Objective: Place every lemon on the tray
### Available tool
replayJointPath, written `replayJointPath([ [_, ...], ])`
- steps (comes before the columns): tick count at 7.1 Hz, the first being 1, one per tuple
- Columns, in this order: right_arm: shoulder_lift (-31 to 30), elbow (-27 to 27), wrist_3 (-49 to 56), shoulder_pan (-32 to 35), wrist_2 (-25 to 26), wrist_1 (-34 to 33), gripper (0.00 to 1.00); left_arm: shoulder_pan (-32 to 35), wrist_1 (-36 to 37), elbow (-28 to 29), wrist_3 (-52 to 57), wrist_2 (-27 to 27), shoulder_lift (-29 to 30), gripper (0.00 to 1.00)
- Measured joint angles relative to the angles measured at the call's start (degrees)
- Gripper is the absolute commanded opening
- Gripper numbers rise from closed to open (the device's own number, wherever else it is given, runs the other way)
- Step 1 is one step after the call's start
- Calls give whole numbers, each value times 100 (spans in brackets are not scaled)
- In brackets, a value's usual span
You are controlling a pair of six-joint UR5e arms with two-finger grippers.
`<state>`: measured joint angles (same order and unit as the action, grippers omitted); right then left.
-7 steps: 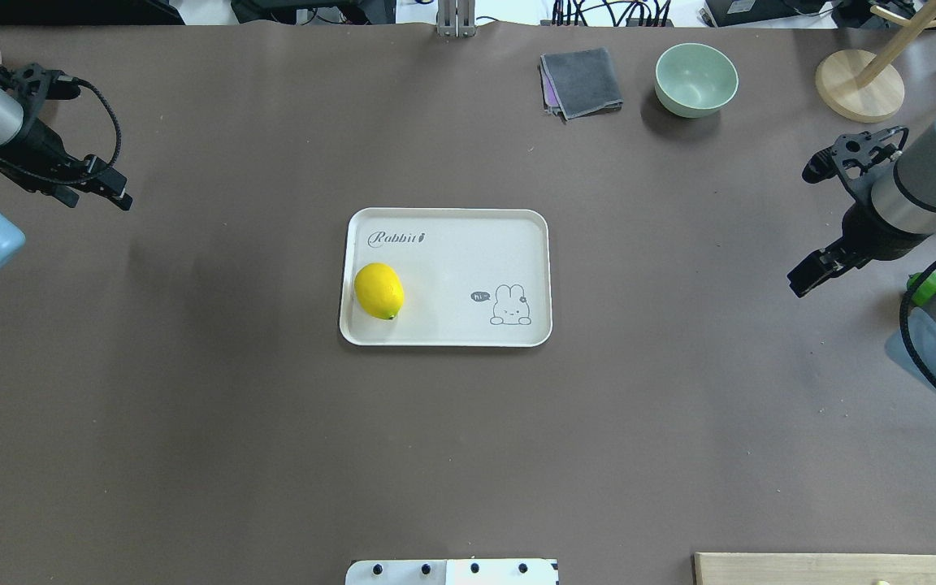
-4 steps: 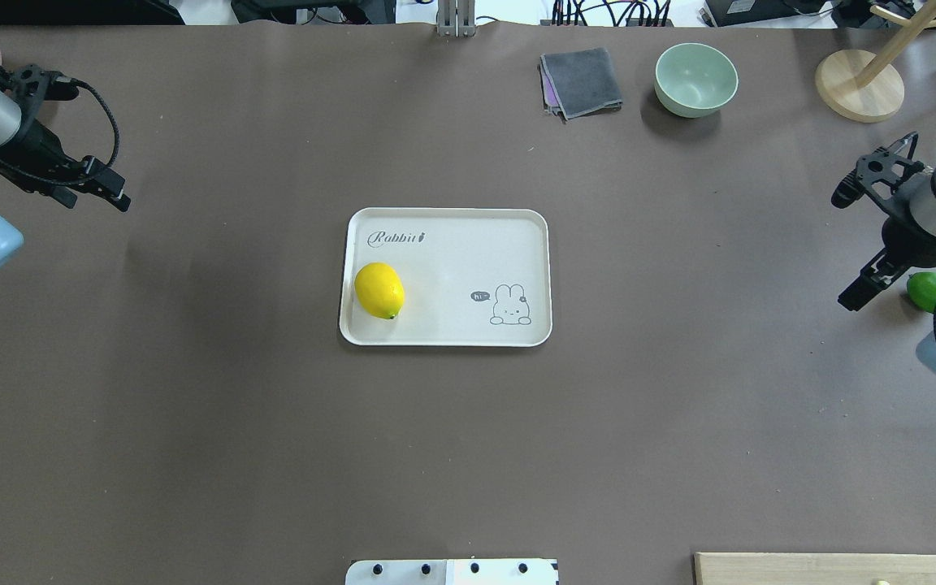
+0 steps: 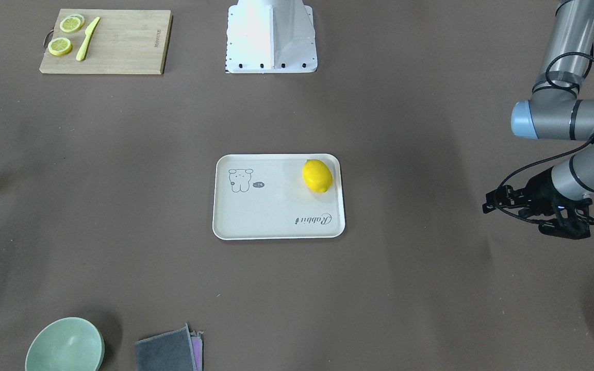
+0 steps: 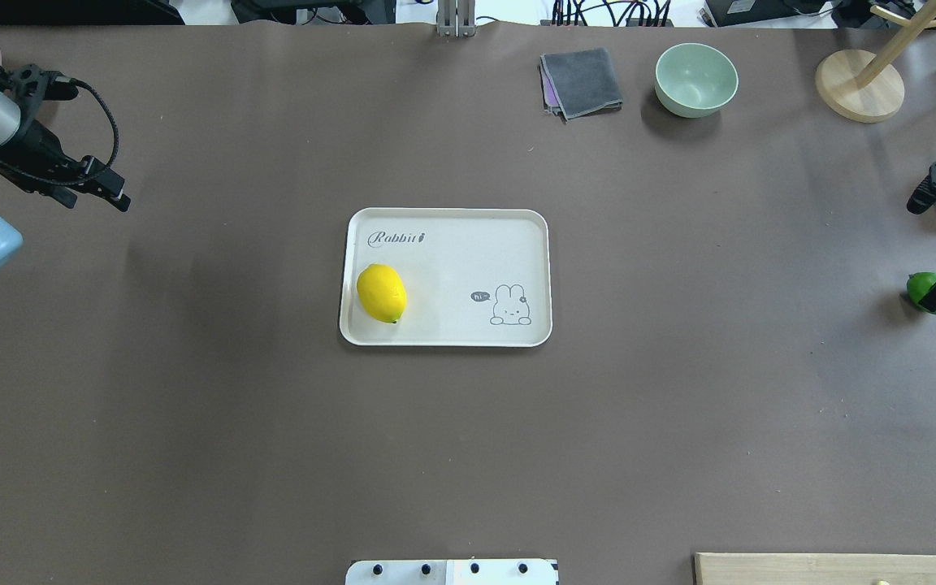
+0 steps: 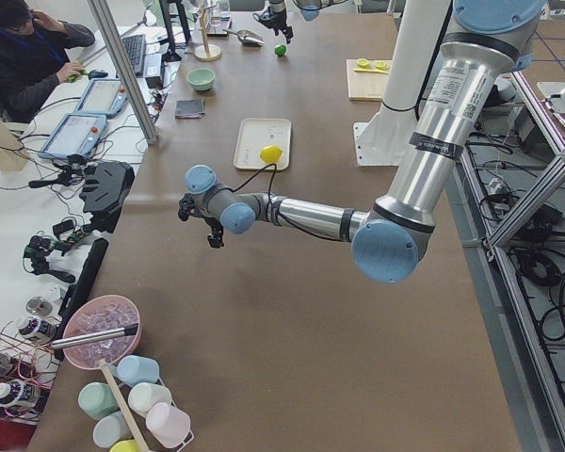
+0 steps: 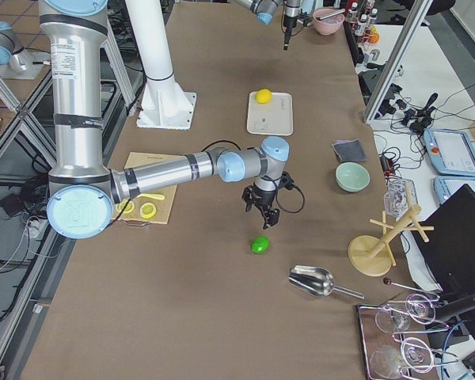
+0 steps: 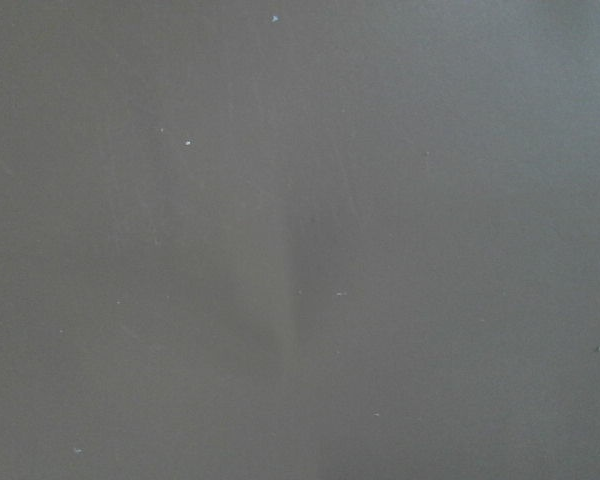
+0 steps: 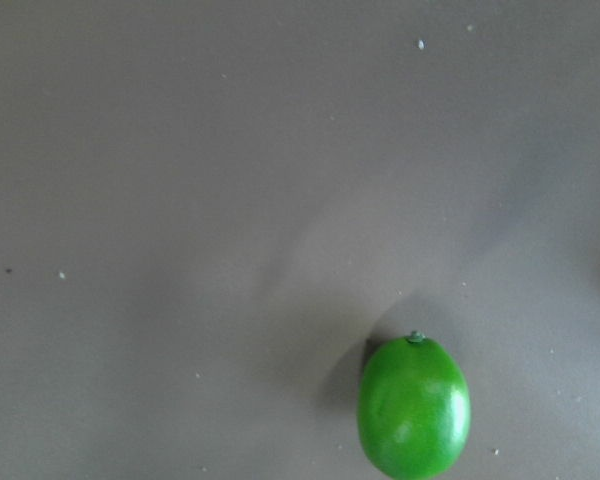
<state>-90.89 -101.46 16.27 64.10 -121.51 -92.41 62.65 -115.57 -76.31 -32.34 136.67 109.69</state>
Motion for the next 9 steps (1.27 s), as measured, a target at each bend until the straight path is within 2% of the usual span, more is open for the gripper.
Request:
replayJointPath([
  [4,3,1021,-22,183,-52,878,100,-7,-8,11,-2,0,0,97],
  [9,196,1232,-710,98,-301,1028,97,-7,-5,17,-6,4,0,97],
])
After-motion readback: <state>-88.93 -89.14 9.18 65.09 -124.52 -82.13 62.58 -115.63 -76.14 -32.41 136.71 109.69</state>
